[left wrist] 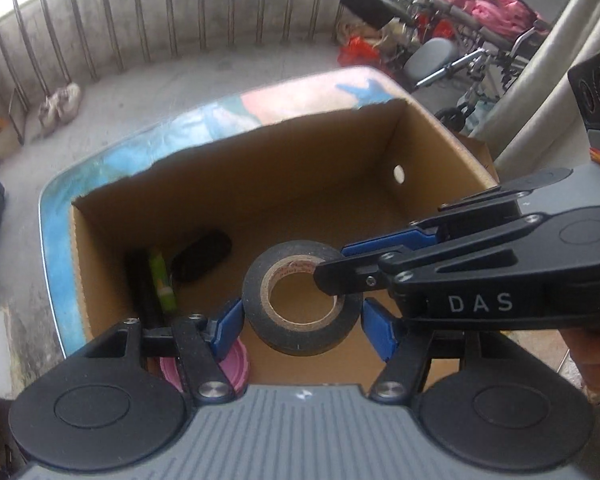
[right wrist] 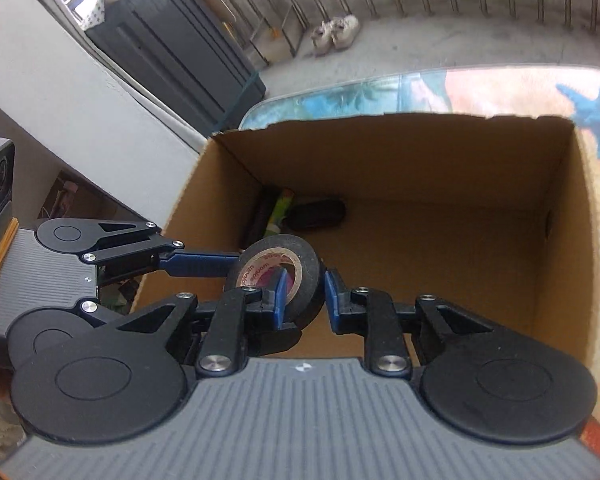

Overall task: Organize rigid objects
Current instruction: 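Carry the black tape roll into the box and open the right tool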

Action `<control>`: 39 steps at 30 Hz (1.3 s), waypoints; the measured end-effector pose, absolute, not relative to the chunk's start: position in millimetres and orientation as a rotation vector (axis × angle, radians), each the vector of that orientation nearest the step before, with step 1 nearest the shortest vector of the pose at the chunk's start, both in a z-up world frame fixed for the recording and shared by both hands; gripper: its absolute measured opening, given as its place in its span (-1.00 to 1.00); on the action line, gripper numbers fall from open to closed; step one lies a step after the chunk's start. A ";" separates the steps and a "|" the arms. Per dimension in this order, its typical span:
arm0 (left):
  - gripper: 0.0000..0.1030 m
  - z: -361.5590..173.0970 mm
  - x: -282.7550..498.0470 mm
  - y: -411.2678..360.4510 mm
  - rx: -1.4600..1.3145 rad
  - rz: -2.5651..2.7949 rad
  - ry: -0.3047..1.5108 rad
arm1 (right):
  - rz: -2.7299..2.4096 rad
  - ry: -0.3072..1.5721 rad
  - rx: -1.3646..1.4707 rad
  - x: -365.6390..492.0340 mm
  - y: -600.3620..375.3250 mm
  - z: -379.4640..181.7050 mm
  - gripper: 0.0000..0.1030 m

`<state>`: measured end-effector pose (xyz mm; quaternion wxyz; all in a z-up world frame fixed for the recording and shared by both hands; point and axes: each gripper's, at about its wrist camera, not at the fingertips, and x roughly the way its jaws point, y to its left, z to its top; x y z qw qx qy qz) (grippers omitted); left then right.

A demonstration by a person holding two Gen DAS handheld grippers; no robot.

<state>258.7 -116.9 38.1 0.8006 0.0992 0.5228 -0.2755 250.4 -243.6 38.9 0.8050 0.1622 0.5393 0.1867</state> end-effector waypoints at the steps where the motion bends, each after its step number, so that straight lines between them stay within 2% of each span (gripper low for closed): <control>1: 0.28 28.4 268.9 -115.3 0.203 -0.576 1.163 | 0.400 1.181 0.362 258.6 -244.0 30.4 -0.62; 6: 0.28 -2.1 297.8 -117.2 0.189 -0.515 1.272 | 0.389 1.260 0.387 282.2 -235.9 -2.5 -0.62; 13: 0.27 -23.0 316.0 -121.2 0.215 -0.454 1.312 | 0.359 1.295 0.400 302.0 -230.1 -31.2 -0.59; 18: 0.41 -14.8 316.8 -114.1 0.162 -0.452 1.286 | 0.368 1.261 0.457 300.2 -236.9 -27.5 -0.56; 22: 0.46 4.8 303.6 -109.5 0.146 -0.458 1.238 | 0.370 1.178 0.480 283.1 -250.9 -2.8 -0.47; 30: 0.63 75.6 245.2 -93.3 0.127 -0.493 1.078 | 0.416 0.875 0.561 176.8 -304.7 86.8 -0.37; 33: 0.71 104.3 207.1 -84.4 0.139 -0.531 0.986 | 0.428 0.751 0.613 111.0 -328.5 108.8 -0.20; 36: 0.83 118.4 167.4 -80.9 0.145 -0.582 0.914 | 0.422 0.654 0.653 44.0 -349.9 115.0 -0.11; 39: 0.84 114.8 126.3 -83.8 0.151 -0.620 0.867 | 0.377 0.577 0.706 -19.1 -364.3 100.7 -0.10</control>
